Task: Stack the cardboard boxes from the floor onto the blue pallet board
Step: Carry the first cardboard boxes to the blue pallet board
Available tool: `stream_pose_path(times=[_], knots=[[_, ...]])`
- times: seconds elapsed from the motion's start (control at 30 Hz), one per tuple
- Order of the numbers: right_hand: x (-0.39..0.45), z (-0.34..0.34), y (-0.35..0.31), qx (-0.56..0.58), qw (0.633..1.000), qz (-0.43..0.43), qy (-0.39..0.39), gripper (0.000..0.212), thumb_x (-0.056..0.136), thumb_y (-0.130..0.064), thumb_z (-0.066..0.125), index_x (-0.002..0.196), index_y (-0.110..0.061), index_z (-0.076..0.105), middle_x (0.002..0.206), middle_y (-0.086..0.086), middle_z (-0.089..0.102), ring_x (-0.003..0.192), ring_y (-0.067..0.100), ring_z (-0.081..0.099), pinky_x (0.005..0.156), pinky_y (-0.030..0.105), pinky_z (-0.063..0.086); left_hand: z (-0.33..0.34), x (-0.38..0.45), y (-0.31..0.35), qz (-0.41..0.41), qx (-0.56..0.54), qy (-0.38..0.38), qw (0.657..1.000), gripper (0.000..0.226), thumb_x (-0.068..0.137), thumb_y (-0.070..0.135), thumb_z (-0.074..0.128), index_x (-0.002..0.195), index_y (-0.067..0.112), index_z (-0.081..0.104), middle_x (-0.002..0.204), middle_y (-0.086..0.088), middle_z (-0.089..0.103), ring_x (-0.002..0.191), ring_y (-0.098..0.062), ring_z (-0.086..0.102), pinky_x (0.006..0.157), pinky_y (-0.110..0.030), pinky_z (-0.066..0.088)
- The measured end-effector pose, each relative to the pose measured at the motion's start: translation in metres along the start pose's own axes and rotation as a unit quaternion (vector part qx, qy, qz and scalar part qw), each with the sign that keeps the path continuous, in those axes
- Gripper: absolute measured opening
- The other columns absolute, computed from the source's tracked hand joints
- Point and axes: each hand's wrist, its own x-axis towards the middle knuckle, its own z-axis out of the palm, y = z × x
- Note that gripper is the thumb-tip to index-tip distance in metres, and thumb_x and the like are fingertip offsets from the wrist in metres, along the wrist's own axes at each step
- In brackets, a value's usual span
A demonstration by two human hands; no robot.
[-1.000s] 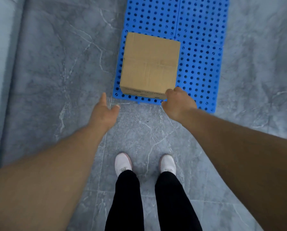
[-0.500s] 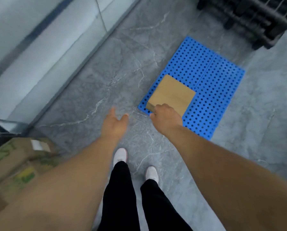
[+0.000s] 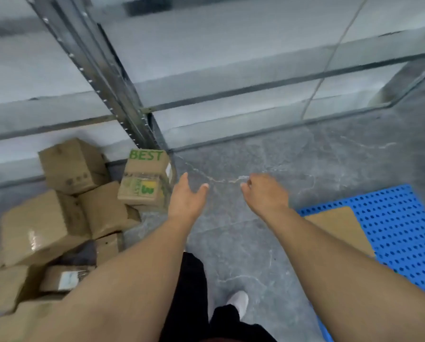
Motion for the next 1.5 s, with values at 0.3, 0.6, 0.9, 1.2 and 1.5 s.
stream_pose_path(times=[0.3,0.6,0.9,1.2,1.5], knots=[[0.038,0.025,-0.183,-0.065,0.976,-0.205,-0.046,0.04,0.094,-0.04,0.042,0.107,-0.007,0.06,0.114,0.015,0.057,0.109,0.032,0.053,0.084,0.037,0.044,-0.129,0.013,-0.079,-0.096,-0.088,0.151,0.98,0.049,0.087,0.032,0.057,0.131,0.013,0.045,0.129,-0.01,0.055,0.116,-0.029,0.051,0.095,-0.036,0.043],[0.058,0.08,-0.36,-0.123,0.924,-0.347,-0.1,0.037,0.094,-0.04,0.038,0.107,-0.013,0.059,0.113,0.01,0.059,0.104,0.028,0.055,0.078,0.034,0.042,-0.232,0.045,-0.172,-0.223,-0.154,0.246,0.931,0.073,0.089,0.045,0.052,0.147,0.011,0.022,0.15,-0.013,0.031,0.137,-0.028,0.03,0.109,-0.035,0.026],[0.064,0.123,-0.473,-0.152,0.876,-0.422,-0.178,0.041,0.095,-0.041,0.038,0.12,-0.011,0.052,0.12,0.009,0.052,0.111,0.027,0.05,0.088,0.039,0.044,-0.298,0.069,-0.235,-0.311,-0.176,0.316,0.879,0.06,0.092,0.039,0.048,0.141,0.007,0.035,0.141,-0.015,0.041,0.129,-0.029,0.039,0.105,-0.036,0.033],[0.115,0.189,-0.563,-0.222,0.815,-0.479,-0.238,0.039,0.095,-0.042,0.04,0.117,-0.013,0.053,0.119,0.008,0.054,0.11,0.027,0.051,0.084,0.04,0.044,-0.311,0.112,-0.292,-0.425,-0.277,0.383,0.772,0.06,0.092,0.034,0.05,0.142,0.011,0.027,0.143,-0.013,0.041,0.129,-0.03,0.04,0.1,-0.036,0.034],[0.184,0.308,-0.624,-0.259,0.798,-0.469,-0.277,0.038,0.095,-0.038,0.042,0.12,-0.011,0.052,0.12,0.01,0.058,0.109,0.027,0.053,0.085,0.035,0.044,-0.29,0.202,-0.38,-0.52,-0.385,0.376,0.663,0.065,0.092,0.029,0.048,0.147,0.012,0.018,0.147,-0.013,0.036,0.129,-0.031,0.04,0.095,-0.033,0.033]])
